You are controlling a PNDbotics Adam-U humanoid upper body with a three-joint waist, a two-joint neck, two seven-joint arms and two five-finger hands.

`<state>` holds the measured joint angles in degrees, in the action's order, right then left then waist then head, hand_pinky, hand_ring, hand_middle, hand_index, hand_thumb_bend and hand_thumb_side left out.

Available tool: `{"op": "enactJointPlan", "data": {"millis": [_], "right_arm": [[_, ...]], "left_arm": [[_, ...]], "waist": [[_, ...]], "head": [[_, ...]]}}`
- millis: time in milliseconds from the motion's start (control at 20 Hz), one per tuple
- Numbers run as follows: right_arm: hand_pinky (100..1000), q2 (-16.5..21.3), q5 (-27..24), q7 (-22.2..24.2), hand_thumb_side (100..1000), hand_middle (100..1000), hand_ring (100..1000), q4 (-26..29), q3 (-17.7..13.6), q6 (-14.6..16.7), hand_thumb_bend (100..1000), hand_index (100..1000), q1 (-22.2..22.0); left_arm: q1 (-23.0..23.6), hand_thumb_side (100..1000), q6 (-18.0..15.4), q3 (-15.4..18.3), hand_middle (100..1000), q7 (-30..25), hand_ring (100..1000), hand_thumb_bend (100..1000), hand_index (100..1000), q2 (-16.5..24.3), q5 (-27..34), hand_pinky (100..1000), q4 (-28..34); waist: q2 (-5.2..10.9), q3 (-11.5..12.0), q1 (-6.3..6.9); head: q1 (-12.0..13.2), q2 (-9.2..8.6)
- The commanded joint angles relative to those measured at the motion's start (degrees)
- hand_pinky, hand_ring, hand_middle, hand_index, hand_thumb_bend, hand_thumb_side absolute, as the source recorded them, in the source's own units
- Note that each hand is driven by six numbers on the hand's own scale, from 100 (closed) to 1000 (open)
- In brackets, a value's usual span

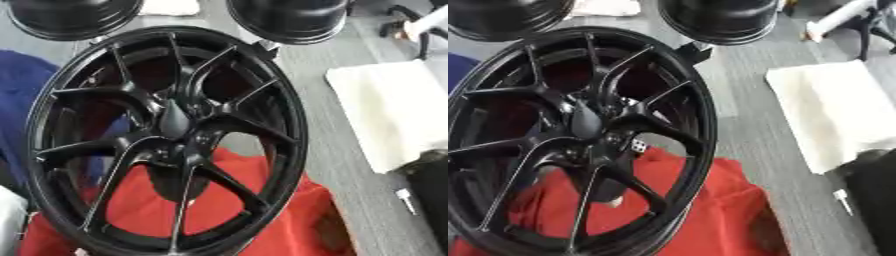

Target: Pull the pin out of the wheel hub.

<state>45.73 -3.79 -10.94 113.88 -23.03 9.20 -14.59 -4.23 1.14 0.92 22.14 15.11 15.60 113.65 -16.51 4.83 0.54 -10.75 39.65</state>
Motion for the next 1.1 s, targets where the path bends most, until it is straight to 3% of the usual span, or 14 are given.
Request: {"op": "enactJointPlan", "data": {"millis": [50, 150, 300, 450, 650, 700, 750, 800, 1100], "right_arm": [[887, -6.75, 9.8, 1.86, 422, 826, 859, 0.71, -1.13, 0.36, 100, 847, -1.66], [907, -11.53, 13.34, 5.6, 333, 910, 908, 0.71, -1.2, -1.79, 100, 900, -2.21], [933, -16.25, 17.37, 9.44, 212, 957, 948, 0.71, -1.99, -7.65, 100, 920, -2.58], [941, -18.69, 21.37, 10.81, 198, 958, 955, 0.71, -2.08, -12.27, 100, 922, -2.91], [942, -20.56, 23.66, 10.25, 199, 959, 955, 0.71, -2.07, -14.43, 100, 923, -3.47], [932, -20.81, 23.53, 9.77, 263, 933, 932, 0.71, -2.04, -14.0, 100, 923, -3.39], [919, -20.98, 22.81, 9.02, 412, 914, 916, 0.71, -1.95, -12.78, 100, 911, -3.26], [908, -20.98, 21.68, 7.99, 467, 897, 901, 0.71, -1.8, -10.86, 100, 894, -3.07], [876, -18.3, 11.06, 0.62, 504, 808, 820, 0.71, 0.18, 3.74, 100, 815, -1.77]], "left_arm": [[-0.51, 754, -0.61, 0.42, 628, 0.0, 760, 100, 658, 1.13, -0.04, 667, 0.94], [-0.51, 756, -0.7, 0.46, 628, 0.05, 761, 100, 658, 1.06, -0.09, 666, 0.94], [-0.54, 752, -0.59, 0.38, 629, 0.1, 761, 100, 658, 1.22, -0.04, 667, 0.94], [-0.8, 747, -0.77, 0.27, 629, -0.04, 762, 100, 658, 1.49, 0.05, 668, 0.94], [-0.83, 752, -0.68, 0.2, 629, -0.07, 762, 100, 658, 1.68, 0.15, 668, 0.94], [-0.86, 753, -0.72, 0.2, 629, -0.08, 762, 100, 658, 1.8, 0.15, 668, 0.94], [-0.94, 752, -0.81, 0.2, 629, -0.1, 762, 100, 658, 2.01, 0.12, 668, 0.94], [-1.08, 751, -0.92, 0.19, 629, -0.12, 762, 100, 658, 2.3, 0.1, 668, 0.94], [-3.43, 727, -2.32, 0.0, 629, -0.38, 761, 100, 659, 5.16, -0.22, 669, 0.94]], "waist": [[0.41, 0.28, 0.17], [0.25, 0.35, 0.47], [0.12, 0.26, 0.72], [0.15, 0.19, 0.74], [0.23, 0.02, 0.57], [0.26, -0.01, 0.51], [0.29, -0.04, 0.44], [0.32, -0.06, 0.37], [0.56, 0.3, -0.14]], "head": [[0.54, -0.97], [0.68, -1.11], [1.35, -1.39], [1.73, -1.43], [2.14, -1.53], [2.23, -1.56], [2.3, -1.57], [2.36, -1.54], [2.42, -0.93]]}}
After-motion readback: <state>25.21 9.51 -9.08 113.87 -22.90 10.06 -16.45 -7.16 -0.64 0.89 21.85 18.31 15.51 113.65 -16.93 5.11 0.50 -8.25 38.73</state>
